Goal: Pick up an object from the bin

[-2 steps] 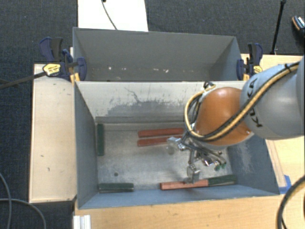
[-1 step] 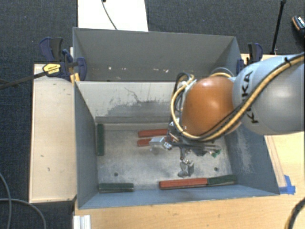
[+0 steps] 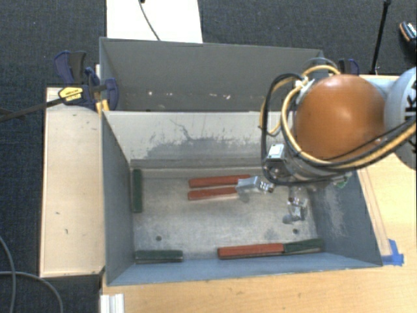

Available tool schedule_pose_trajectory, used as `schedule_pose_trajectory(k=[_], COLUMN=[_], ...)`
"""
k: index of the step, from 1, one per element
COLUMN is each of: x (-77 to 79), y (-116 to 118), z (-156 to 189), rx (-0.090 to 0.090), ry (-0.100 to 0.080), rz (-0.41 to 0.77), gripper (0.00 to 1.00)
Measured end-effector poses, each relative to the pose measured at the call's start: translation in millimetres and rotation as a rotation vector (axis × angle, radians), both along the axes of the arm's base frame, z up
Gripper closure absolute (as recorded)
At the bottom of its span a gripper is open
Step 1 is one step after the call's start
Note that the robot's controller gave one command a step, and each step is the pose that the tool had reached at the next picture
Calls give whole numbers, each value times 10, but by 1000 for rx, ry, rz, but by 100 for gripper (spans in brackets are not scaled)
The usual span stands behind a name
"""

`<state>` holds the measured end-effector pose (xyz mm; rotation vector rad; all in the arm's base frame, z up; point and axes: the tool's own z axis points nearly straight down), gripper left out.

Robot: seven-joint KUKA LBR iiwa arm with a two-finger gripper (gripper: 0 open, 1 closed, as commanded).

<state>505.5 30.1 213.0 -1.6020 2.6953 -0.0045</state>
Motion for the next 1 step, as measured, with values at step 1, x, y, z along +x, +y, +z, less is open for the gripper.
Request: schedule_pose_trajectory(k=[1], x=[152], y=[849], z=[-1141], rx=[3], ry=[11], rz=[173], gripper=[0])
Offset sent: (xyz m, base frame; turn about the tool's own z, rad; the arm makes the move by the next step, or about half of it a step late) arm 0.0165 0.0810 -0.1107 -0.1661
